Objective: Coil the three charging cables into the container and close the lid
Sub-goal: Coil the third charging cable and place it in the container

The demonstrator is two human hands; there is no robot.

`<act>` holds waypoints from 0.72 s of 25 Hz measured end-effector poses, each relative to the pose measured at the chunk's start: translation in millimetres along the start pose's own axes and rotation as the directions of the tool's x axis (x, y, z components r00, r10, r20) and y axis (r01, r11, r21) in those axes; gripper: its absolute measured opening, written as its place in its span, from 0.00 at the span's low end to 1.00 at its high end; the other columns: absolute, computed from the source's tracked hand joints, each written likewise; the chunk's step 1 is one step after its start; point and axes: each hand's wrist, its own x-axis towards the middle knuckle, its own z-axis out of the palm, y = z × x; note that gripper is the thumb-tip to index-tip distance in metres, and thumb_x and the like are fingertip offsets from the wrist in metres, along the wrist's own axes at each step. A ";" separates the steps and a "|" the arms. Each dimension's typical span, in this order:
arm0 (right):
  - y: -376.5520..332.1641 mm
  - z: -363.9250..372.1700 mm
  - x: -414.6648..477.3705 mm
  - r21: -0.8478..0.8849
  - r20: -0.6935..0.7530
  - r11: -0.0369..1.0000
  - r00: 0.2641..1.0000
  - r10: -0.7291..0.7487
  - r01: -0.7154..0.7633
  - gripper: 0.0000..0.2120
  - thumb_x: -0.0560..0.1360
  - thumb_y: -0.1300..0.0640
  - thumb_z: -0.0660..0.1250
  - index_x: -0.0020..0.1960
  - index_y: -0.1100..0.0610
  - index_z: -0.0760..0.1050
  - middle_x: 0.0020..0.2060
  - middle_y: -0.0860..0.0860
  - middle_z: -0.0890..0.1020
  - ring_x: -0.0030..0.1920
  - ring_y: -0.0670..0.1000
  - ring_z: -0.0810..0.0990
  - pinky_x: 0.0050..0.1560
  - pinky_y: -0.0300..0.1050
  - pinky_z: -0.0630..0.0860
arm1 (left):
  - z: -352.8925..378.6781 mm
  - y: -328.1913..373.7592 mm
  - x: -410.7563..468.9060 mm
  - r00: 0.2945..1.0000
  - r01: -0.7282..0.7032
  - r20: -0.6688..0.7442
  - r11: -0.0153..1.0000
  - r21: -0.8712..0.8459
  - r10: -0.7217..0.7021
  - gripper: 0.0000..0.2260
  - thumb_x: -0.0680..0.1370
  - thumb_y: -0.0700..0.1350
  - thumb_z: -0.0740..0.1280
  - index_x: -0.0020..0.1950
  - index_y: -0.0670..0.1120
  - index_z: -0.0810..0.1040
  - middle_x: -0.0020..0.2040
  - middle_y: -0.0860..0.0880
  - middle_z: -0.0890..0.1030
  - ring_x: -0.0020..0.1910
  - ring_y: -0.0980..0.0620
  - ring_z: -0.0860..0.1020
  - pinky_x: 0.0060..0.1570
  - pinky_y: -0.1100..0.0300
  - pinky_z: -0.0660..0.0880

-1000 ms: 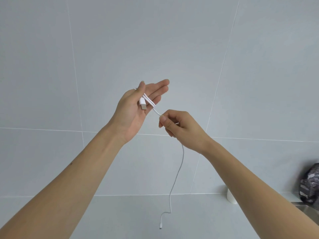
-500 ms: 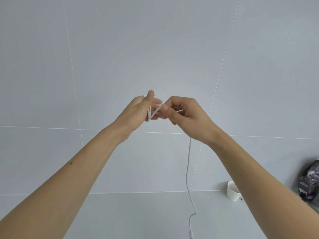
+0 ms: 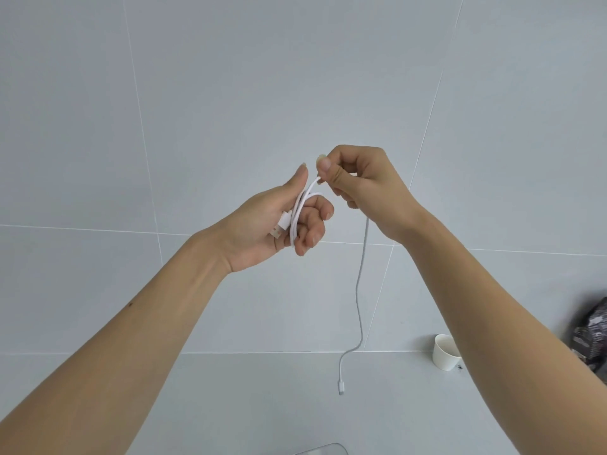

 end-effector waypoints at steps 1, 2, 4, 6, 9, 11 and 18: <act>2.0 0.7 1.2 0.007 -0.010 1.000 1.000 0.004 -0.004 0.14 0.82 0.57 0.64 0.37 0.56 0.74 0.25 0.38 0.75 0.27 0.39 0.71 0.30 0.27 0.65 | 0.7 -0.9 -1.2 0.999 -0.003 0.040 1.000 0.007 0.003 0.27 0.82 0.62 0.48 0.40 0.47 0.78 0.27 0.52 0.77 0.27 0.55 0.73 0.27 0.68 0.71; 4.2 2.0 1.7 0.014 -0.013 1.000 1.000 0.005 -0.005 0.15 0.82 0.57 0.64 0.37 0.56 0.74 0.26 0.39 0.75 0.27 0.40 0.71 0.30 0.27 0.65 | 1.8 -2.0 -2.2 0.997 -0.008 0.072 1.000 0.011 0.007 0.26 0.82 0.61 0.49 0.40 0.48 0.77 0.26 0.53 0.77 0.26 0.56 0.72 0.26 0.69 0.69; 9.2 5.9 1.3 0.040 -0.004 0.999 1.000 0.001 -0.001 0.15 0.83 0.58 0.63 0.37 0.57 0.74 0.26 0.39 0.75 0.26 0.39 0.71 0.30 0.27 0.67 | 4.9 -3.3 -3.4 0.995 -0.026 0.101 1.000 -0.009 0.027 0.24 0.82 0.59 0.50 0.37 0.51 0.78 0.24 0.55 0.75 0.23 0.59 0.71 0.25 0.70 0.66; 15.8 11.2 -0.4 0.073 -0.003 0.997 1.000 0.009 -0.009 0.14 0.83 0.58 0.63 0.39 0.58 0.74 0.27 0.40 0.75 0.25 0.39 0.70 0.30 0.27 0.66 | 5.8 -3.4 -3.8 0.994 -0.066 0.083 0.995 -0.079 0.072 0.23 0.82 0.56 0.51 0.36 0.53 0.78 0.23 0.57 0.74 0.22 0.61 0.70 0.25 0.69 0.64; 27.4 20.4 -5.4 0.083 -0.017 0.994 0.997 0.072 -0.071 0.14 0.83 0.56 0.62 0.39 0.56 0.74 0.28 0.45 0.73 0.26 0.40 0.67 0.29 0.31 0.64 | 4.1 -2.5 -3.3 0.987 -0.155 -0.016 0.937 -0.313 0.158 0.23 0.84 0.52 0.53 0.37 0.50 0.81 0.25 0.56 0.76 0.24 0.60 0.73 0.29 0.69 0.72; 34.1 25.4 -9.6 0.093 -0.008 0.989 0.994 0.113 -0.112 0.16 0.84 0.54 0.61 0.38 0.53 0.75 0.28 0.45 0.73 0.26 0.42 0.65 0.28 0.33 0.63 | 3.3 -1.7 -2.7 0.978 -0.209 -0.107 0.861 -0.464 0.180 0.23 0.84 0.51 0.55 0.39 0.46 0.84 0.29 0.53 0.80 0.29 0.58 0.79 0.34 0.68 0.77; 35.3 35.2 -21.9 -0.078 0.111 0.986 0.981 0.157 -0.149 0.14 0.84 0.53 0.59 0.43 0.53 0.78 0.28 0.43 0.76 0.26 0.42 0.68 0.29 0.32 0.66 | -9.3 -7.8 6.0 0.898 -0.411 -0.283 0.873 -0.261 0.338 0.20 0.86 0.47 0.50 0.67 0.36 0.73 0.65 0.47 0.80 0.67 0.52 0.76 0.60 0.65 0.74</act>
